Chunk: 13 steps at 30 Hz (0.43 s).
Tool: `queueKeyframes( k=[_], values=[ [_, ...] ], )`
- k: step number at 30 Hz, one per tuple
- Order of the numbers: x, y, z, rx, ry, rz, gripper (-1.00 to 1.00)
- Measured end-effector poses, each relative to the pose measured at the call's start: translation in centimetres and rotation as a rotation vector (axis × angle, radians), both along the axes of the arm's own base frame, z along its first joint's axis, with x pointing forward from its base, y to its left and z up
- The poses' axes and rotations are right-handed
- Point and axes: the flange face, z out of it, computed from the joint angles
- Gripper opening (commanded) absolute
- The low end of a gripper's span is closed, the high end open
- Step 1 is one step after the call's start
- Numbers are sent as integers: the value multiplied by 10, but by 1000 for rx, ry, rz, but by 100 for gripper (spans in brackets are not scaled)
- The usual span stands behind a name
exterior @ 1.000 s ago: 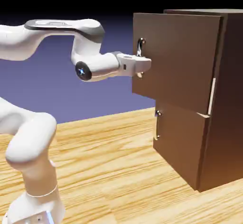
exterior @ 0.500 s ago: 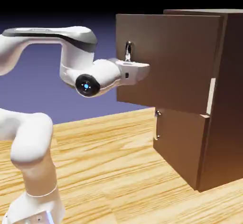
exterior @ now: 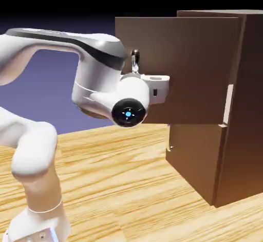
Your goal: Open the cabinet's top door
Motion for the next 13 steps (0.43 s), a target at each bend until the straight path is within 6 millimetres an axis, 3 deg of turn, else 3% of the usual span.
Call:
queueKeyframes(
  k=[12, 13],
  values=[
    [24, -97, 0, 0, 0, 306, -100],
    [25, -101, 0, 0, 0, 316, 100]
  ],
)
